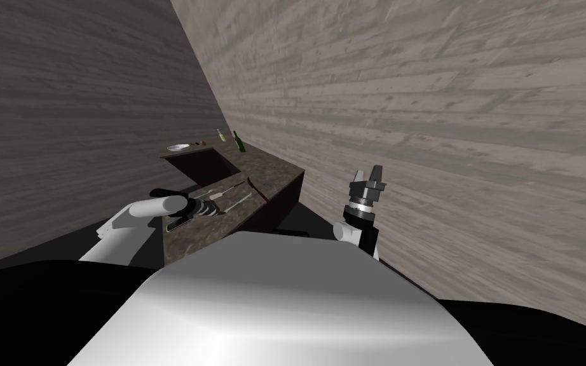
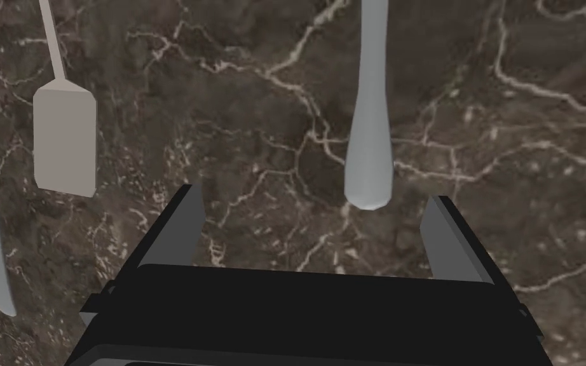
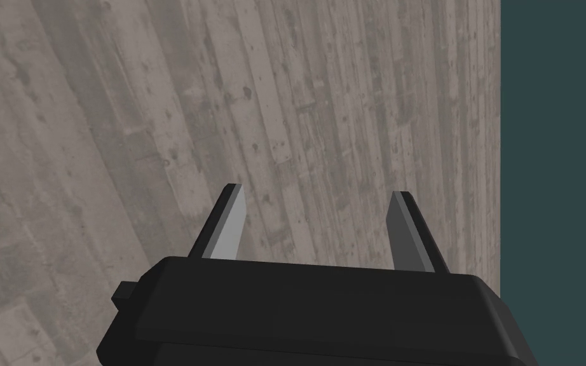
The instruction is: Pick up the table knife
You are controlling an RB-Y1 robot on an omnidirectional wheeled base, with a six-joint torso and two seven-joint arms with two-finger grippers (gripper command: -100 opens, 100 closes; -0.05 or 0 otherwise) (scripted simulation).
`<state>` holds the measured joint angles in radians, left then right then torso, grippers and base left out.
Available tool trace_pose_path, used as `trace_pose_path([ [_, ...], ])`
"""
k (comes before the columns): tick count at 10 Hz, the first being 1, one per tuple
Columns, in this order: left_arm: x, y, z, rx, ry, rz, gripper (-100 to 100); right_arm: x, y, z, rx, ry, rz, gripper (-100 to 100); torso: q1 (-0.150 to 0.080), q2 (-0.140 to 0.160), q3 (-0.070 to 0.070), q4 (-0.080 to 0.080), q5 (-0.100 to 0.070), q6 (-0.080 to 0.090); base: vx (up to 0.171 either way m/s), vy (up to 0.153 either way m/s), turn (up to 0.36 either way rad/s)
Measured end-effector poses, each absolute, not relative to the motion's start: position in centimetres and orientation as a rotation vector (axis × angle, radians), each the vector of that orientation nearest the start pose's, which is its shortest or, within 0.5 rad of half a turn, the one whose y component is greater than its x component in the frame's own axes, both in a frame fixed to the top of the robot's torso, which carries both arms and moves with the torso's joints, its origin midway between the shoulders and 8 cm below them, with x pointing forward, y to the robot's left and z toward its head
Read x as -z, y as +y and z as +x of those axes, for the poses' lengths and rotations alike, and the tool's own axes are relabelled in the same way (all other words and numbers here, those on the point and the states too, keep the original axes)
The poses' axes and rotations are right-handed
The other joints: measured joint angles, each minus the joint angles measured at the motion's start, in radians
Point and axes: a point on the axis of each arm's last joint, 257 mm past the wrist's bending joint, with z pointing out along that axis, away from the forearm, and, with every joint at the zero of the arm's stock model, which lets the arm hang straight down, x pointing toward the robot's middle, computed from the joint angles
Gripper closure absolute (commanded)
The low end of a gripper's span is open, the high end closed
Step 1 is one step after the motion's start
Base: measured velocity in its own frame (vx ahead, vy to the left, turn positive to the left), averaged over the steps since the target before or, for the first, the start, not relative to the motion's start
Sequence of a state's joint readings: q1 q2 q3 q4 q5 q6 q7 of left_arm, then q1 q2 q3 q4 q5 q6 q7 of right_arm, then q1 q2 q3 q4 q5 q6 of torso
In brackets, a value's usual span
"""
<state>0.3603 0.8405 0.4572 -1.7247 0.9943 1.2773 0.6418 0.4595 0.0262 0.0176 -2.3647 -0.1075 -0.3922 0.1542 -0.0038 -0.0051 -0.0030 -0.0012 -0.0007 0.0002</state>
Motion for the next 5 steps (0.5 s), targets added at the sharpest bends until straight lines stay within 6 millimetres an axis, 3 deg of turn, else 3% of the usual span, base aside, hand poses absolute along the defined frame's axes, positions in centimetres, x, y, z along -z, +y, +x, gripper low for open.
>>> trace_pose_path([
  [5, 32.5, 55.0, 24.1, 0.352, 0.835, -2.908, -100, -5.4, -28.2, 34.5, -1.269, 0.563, 0.676, 0, 0.0, -0.001, 0.0, 0.0, 0.0, 0.0, 0.088, -0.043, -0.096],
])
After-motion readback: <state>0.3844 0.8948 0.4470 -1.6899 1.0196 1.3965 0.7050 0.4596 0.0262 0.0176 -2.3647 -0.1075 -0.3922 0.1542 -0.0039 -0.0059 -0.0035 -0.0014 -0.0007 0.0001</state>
